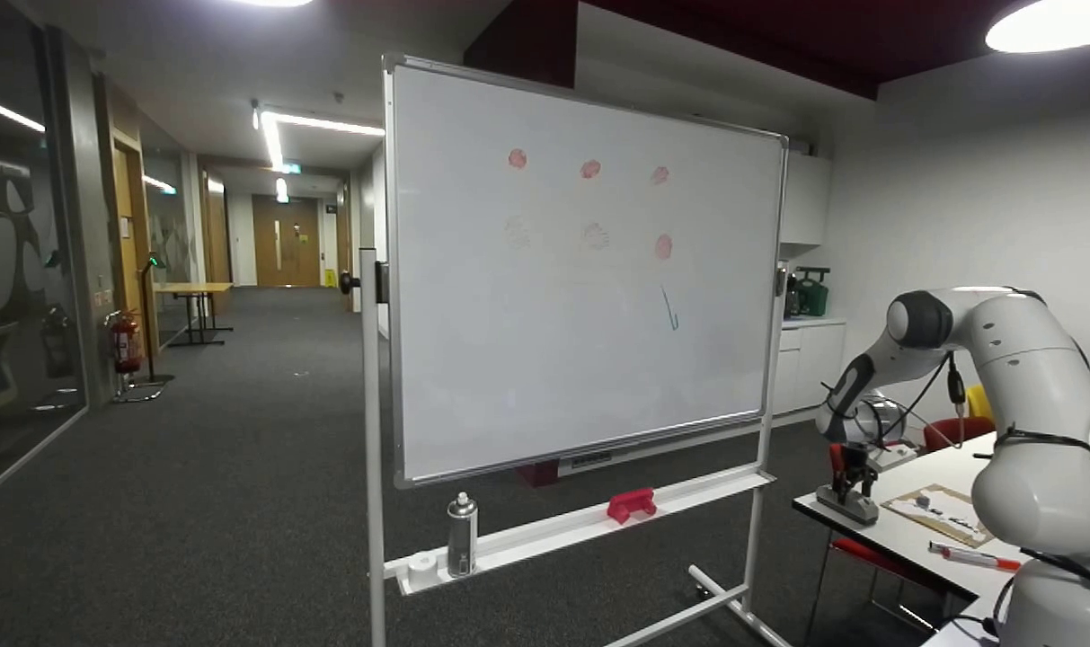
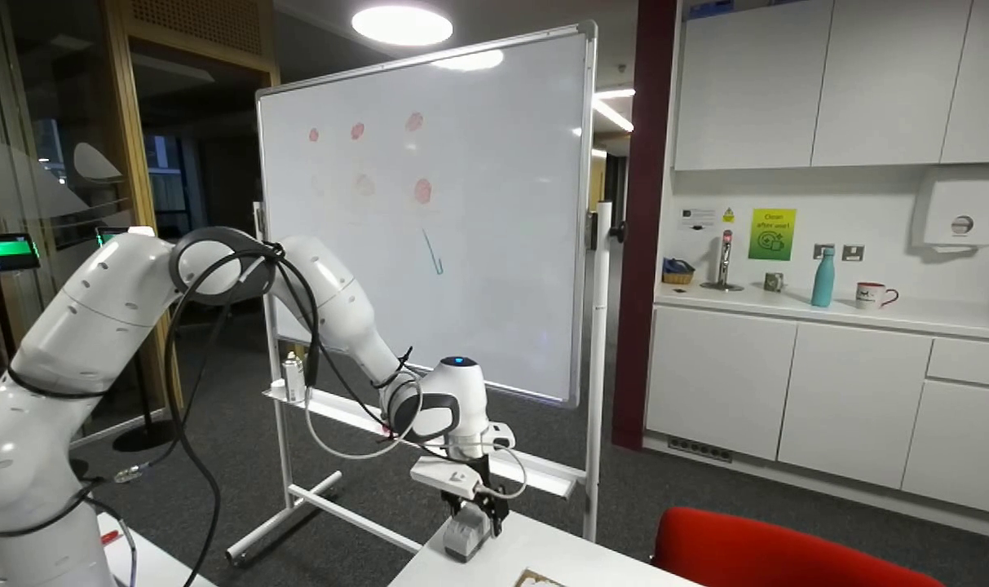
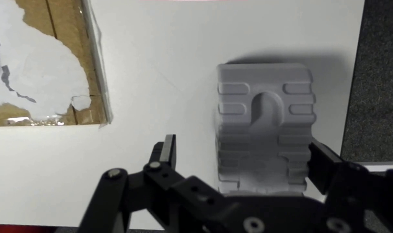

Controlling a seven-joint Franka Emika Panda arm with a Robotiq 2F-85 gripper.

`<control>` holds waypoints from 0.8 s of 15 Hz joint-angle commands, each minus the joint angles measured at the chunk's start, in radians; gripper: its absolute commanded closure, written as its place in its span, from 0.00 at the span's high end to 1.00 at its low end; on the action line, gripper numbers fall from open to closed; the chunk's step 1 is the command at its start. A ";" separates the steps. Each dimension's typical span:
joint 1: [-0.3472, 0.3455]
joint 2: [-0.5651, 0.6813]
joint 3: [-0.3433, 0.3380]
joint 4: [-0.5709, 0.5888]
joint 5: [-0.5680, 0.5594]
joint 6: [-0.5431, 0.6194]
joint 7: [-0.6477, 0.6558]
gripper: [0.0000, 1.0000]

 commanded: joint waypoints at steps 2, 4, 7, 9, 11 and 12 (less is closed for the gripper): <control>0.011 0.012 -0.003 0.036 -0.012 -0.033 0.028 1.00; -0.001 0.003 0.015 0.030 0.007 -0.023 0.021 1.00; -0.004 -0.005 0.025 0.024 0.015 -0.022 0.013 1.00; -0.003 -0.003 0.023 0.028 0.013 -0.027 0.015 0.98; -0.003 -0.002 0.020 0.033 0.011 -0.033 0.016 0.73; -0.003 -0.002 0.020 0.034 0.011 -0.033 0.016 0.68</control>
